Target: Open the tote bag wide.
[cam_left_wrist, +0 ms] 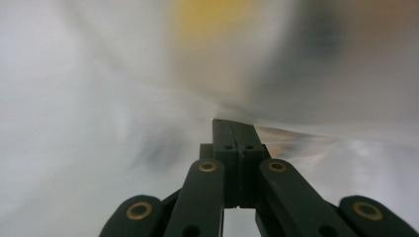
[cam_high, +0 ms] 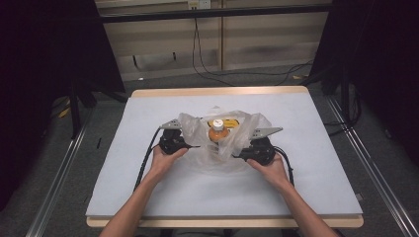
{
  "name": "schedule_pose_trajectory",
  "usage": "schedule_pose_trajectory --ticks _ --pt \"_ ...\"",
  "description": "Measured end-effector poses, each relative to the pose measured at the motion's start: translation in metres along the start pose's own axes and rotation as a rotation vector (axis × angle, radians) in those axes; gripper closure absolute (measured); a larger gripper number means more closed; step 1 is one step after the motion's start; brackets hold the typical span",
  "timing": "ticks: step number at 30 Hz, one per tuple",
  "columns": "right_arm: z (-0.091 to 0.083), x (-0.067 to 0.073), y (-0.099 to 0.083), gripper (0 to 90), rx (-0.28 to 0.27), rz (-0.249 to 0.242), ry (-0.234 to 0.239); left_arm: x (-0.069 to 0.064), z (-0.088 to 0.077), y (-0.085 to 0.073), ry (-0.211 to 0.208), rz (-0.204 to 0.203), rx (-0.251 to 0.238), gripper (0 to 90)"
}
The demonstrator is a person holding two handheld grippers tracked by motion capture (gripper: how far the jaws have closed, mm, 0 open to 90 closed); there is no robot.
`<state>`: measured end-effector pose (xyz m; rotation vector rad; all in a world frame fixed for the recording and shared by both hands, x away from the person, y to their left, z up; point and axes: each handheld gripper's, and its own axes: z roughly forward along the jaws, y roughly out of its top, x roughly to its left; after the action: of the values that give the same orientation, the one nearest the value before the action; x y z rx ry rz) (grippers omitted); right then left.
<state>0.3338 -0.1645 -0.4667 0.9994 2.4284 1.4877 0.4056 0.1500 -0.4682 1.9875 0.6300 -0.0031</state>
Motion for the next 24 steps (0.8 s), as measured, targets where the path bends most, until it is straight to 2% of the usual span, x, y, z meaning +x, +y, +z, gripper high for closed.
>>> schedule_pose_trajectory --ticks 1,2,3,4,5,6,7,8,9,10,12,13,14,19,21,24 --pt "-0.004 0.003 0.002 90.0 -0.01 -0.011 -0.002 -0.008 -0.008 0.002 -0.001 0.023 -0.021 90.0" --pt "-0.004 0.003 0.002 90.0 -0.01 -0.011 -0.002 -0.008 -0.008 0.002 -0.001 0.023 -0.021 90.0" --pt "-0.013 0.011 0.006 90.0 -0.047 -0.01 0.009 -0.018 -0.017 0.004 -0.01 0.046 -0.034 90.0" --pt "-0.018 0.015 0.007 90.0 -0.055 -0.019 0.006 -0.024 -0.021 0.004 -0.016 0.06 -0.043 90.0" --pt "-0.018 0.015 0.007 90.0 -0.055 -0.019 0.006 -0.024 -0.021 0.004 -0.016 0.06 -0.043 90.0" --pt "-0.026 0.023 0.008 90.0 -0.066 -0.037 0.004 -0.036 -0.03 0.004 -0.033 0.093 -0.045 90.0" --pt "-0.026 0.023 0.008 90.0 -0.066 -0.037 0.004 -0.036 -0.03 0.004 -0.033 0.093 -0.045 90.0" --pt "-0.035 0.031 0.009 90.0 -0.075 -0.045 0.004 -0.043 -0.035 0.003 -0.054 0.096 -0.056 90.0" --pt "-0.039 0.034 0.009 90.0 -0.084 -0.052 0.002 -0.056 -0.043 0.003 -0.072 0.135 -0.063 90.0" --pt "-0.039 0.034 0.009 90.0 -0.084 -0.052 0.002 -0.056 -0.043 0.003 -0.072 0.135 -0.063 90.0" --pt "-0.054 0.041 0.012 90.0 -0.116 -0.057 0.002 -0.069 -0.051 0.007 -0.093 0.156 -0.103 90.0" --pt "-0.054 0.041 0.012 90.0 -0.116 -0.057 0.002 -0.077 -0.055 0.01 -0.107 0.169 -0.124 90.0" --pt "-0.063 0.043 0.016 90.0 -0.15 -0.061 0.002 -0.084 -0.057 0.012 -0.118 0.185 -0.139 90.0" --pt "-0.076 0.045 0.022 90.0 -0.19 -0.059 -0.007 -0.112 -0.059 0.024 -0.166 0.242 -0.195 90.0" --pt "-0.085 0.045 0.024 90.0 -0.215 -0.06 -0.015 -0.123 -0.058 0.031 -0.204 0.259 -0.217 90.0" --pt "-0.093 0.044 0.024 90.0 -0.22 -0.057 -0.026 -0.128 -0.059 0.037 -0.206 0.274 -0.227 90.0"
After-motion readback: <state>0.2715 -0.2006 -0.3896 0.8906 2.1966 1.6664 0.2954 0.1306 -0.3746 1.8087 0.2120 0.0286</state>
